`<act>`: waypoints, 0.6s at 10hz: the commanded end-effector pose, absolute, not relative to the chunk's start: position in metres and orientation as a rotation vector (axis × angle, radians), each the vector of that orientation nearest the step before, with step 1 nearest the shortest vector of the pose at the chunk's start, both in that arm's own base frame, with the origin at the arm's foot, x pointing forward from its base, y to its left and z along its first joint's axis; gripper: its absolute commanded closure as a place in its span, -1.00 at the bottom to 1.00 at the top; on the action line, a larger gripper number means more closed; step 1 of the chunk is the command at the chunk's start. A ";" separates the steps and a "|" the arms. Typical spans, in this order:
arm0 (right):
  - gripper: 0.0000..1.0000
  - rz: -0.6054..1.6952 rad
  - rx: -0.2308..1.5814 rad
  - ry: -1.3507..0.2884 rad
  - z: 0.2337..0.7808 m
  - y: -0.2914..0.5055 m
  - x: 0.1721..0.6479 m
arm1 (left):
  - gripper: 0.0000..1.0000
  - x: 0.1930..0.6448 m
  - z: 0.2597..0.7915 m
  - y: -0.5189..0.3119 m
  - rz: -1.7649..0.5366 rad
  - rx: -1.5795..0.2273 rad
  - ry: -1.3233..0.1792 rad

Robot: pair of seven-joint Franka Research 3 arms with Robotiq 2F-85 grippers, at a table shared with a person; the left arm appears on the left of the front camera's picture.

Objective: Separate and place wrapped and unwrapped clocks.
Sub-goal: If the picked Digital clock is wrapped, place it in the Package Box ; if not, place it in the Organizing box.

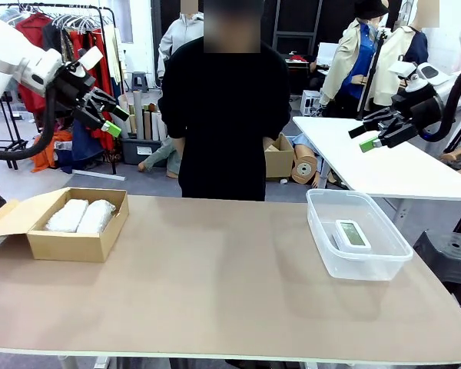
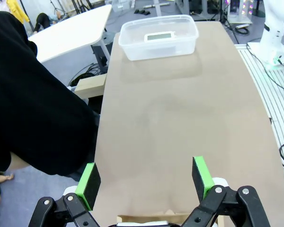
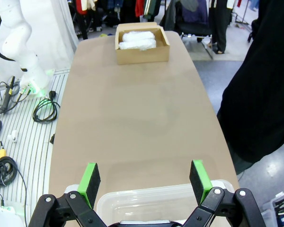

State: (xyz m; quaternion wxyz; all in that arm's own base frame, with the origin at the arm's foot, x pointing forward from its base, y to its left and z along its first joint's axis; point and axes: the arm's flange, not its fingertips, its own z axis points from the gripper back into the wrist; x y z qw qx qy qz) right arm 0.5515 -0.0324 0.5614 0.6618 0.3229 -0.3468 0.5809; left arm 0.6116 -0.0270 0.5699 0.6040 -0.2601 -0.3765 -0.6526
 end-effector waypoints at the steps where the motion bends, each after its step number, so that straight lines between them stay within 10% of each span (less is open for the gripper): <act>1: -1.00 1.315 0.729 -0.789 0.563 -0.032 0.551 | -1.00 0.611 0.571 -0.027 -1.511 -0.602 -0.872; 6: -1.00 1.315 0.729 -0.789 0.563 -0.032 0.551 | -1.00 0.611 0.571 -0.027 -1.511 -0.602 -0.872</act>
